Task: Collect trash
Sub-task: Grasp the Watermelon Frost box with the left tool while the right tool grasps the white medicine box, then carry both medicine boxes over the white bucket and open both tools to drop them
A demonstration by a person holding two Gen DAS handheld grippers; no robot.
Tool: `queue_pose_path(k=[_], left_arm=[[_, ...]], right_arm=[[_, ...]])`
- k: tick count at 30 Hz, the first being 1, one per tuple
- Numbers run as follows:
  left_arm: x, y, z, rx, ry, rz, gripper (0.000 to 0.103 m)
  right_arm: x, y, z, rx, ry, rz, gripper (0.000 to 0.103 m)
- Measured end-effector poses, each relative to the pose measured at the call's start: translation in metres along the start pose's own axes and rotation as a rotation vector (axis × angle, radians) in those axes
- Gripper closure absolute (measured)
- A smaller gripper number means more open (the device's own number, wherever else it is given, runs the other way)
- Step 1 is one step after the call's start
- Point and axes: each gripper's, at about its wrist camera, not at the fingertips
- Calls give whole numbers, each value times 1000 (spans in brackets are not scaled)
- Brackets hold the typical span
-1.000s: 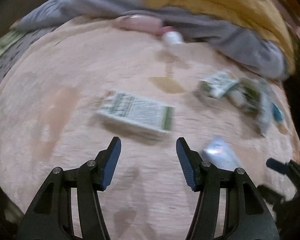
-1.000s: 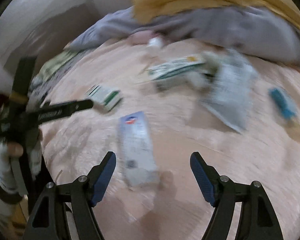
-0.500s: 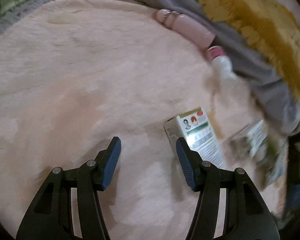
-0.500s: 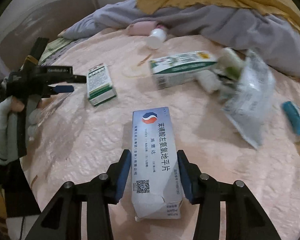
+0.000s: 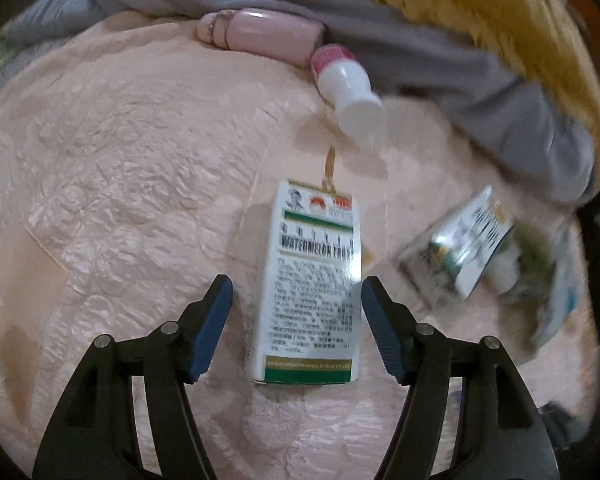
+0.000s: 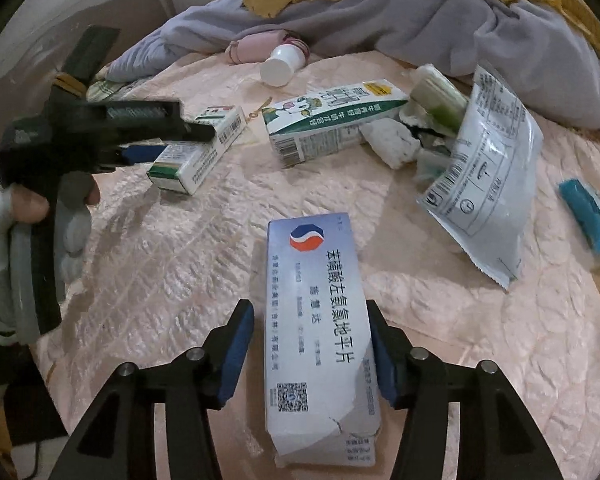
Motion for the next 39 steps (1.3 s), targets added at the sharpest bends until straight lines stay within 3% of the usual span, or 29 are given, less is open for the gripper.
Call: queue_pose_path(k=[1, 2, 10, 18, 28, 39], left_arm=[[2, -2, -2, -9, -7, 6, 39], [3, -3, -3, -5, -6, 10, 52], [37, 44, -18, 49, -61, -52, 52], [91, 95, -74, 117, -192, -92, 52], [151, 125, -148, 200, -337, -96, 52], [203, 134, -226, 300, -466, -40, 52]], right_arm=[[-1, 0, 0, 4, -2, -5, 59], [0, 2, -1, 0, -9, -13, 59], [12, 47, -13, 6, -39, -88, 59], [42, 100, -36, 66, -120, -146, 59], [93, 162, -71, 175, -219, -198, 59], [152, 212, -117, 290, -350, -211, 59]])
Point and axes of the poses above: each gripper's, at about its wrist camera, not at the fingertips, and y roughly against the way its jaws point, z to its left, x to its underside, and after that the axes turned 15 degrees about y, right-handed
